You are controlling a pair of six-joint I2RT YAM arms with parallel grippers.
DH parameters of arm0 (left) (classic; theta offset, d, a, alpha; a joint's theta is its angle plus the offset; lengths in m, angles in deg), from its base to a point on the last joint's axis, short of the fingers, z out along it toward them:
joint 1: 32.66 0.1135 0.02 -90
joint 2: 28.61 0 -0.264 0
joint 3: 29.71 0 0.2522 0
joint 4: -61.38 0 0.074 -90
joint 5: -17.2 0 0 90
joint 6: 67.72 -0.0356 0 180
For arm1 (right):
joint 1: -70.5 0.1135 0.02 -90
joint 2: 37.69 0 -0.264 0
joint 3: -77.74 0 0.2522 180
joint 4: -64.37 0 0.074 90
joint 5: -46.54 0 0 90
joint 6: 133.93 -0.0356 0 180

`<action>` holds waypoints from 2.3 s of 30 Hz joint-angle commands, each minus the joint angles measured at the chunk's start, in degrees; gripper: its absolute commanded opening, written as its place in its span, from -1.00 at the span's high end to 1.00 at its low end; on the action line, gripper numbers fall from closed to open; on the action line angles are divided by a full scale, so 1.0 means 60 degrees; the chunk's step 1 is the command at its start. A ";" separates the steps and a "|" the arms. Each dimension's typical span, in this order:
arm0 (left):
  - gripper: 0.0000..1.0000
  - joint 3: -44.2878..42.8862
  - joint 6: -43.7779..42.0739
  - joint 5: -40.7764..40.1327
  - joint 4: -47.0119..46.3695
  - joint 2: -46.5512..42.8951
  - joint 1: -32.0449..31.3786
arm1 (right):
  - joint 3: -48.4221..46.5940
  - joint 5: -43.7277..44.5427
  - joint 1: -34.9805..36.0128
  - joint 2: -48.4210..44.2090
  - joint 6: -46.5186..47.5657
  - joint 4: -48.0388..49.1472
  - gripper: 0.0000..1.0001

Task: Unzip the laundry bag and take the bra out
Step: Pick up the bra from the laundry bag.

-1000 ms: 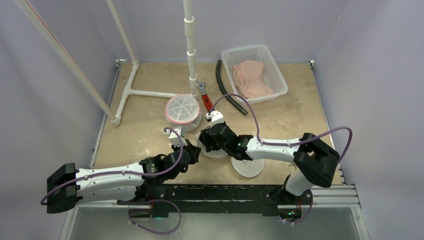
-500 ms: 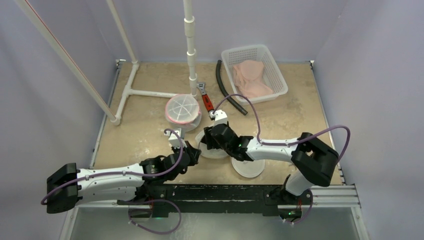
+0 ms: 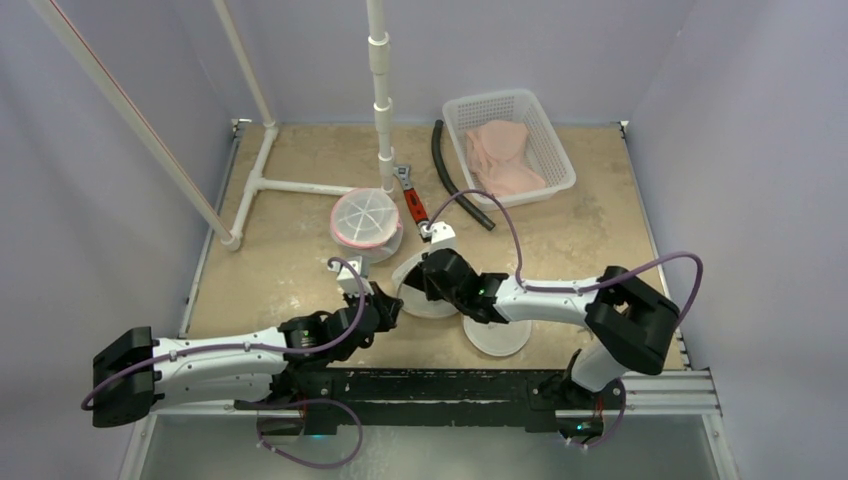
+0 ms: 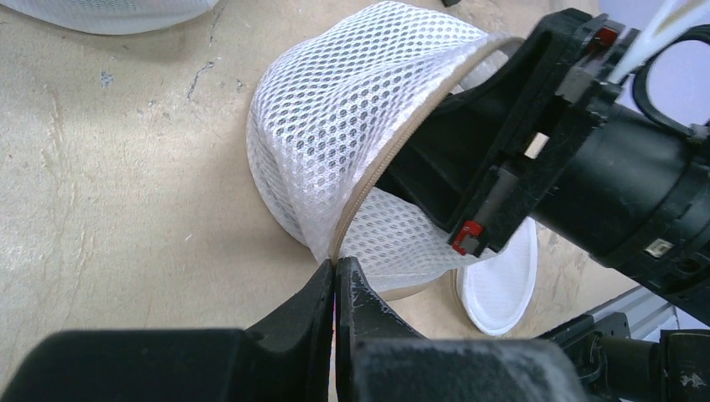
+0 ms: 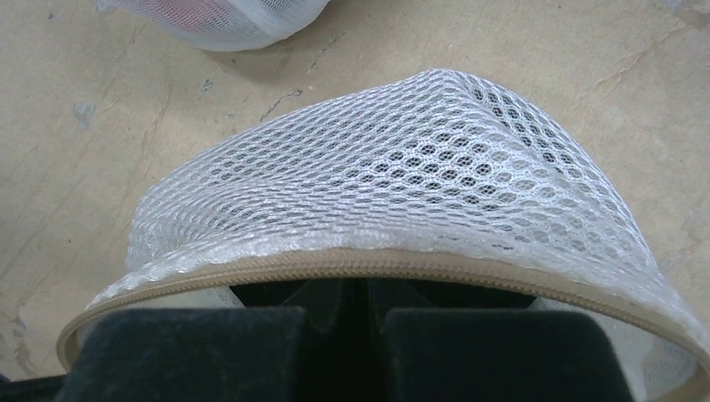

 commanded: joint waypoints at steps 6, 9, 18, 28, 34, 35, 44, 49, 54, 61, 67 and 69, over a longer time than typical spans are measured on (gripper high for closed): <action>1.00 0.0136 0.0235 -0.0195 -0.0058 -0.0325 -0.0048 | 0.0374 -0.0037 -0.0044 -0.2629 0.0077 -0.1200 1.00; 1.00 0.0122 0.0265 -0.0236 -0.0037 -0.0308 -0.0037 | 0.0372 -0.0411 -0.0048 -0.3447 0.0170 -0.1380 1.00; 1.00 -0.0130 0.0340 -0.0427 0.0273 -0.0065 -0.0039 | 0.0170 -0.1813 -0.0064 -0.4905 0.0463 -0.1992 1.00; 1.00 -0.0680 0.0291 -0.1280 0.0886 0.0281 -0.0019 | 0.0088 -0.4099 -0.0444 -0.5942 0.0592 -0.2134 1.00; 1.00 -0.0761 0.0478 -0.1271 0.0863 0.0721 0.0314 | 0.1022 -0.5332 -0.1417 -0.6499 0.0304 -0.1493 1.00; 1.00 -0.0752 0.0447 -0.1172 0.0703 0.0788 0.0366 | 0.1177 -0.5154 -0.1514 -0.6519 0.0295 -0.1506 1.00; 1.00 -0.0552 -0.0118 -0.0244 -0.1117 0.1282 0.0373 | 0.2127 -0.3975 -0.1575 -0.6041 0.0110 -0.1419 0.75; 1.00 -0.0567 -0.0193 -0.0058 -0.1385 0.1494 0.0368 | 0.1897 -0.3393 -0.1568 -0.6291 0.0169 -0.1718 0.05; 1.00 -0.0578 -0.0301 0.0116 -0.1769 0.1688 0.0373 | 0.1368 -0.3224 -0.1329 -0.6452 0.0079 -0.2143 -0.19; 1.00 -0.0613 -0.0195 0.0209 -0.1752 0.2116 0.0373 | 0.0489 -0.1321 -0.0078 -0.5046 0.0270 -0.2786 -0.27; 1.00 -0.0371 0.0068 0.0030 -0.1551 0.1835 0.0373 | -0.0063 -0.0217 0.0623 -0.3502 0.0669 -0.2673 -0.40; 1.00 -0.0349 0.0055 -0.0038 -0.1491 0.1747 0.0372 | -0.0267 0.0227 0.0938 -0.3109 0.0760 -0.2722 -0.48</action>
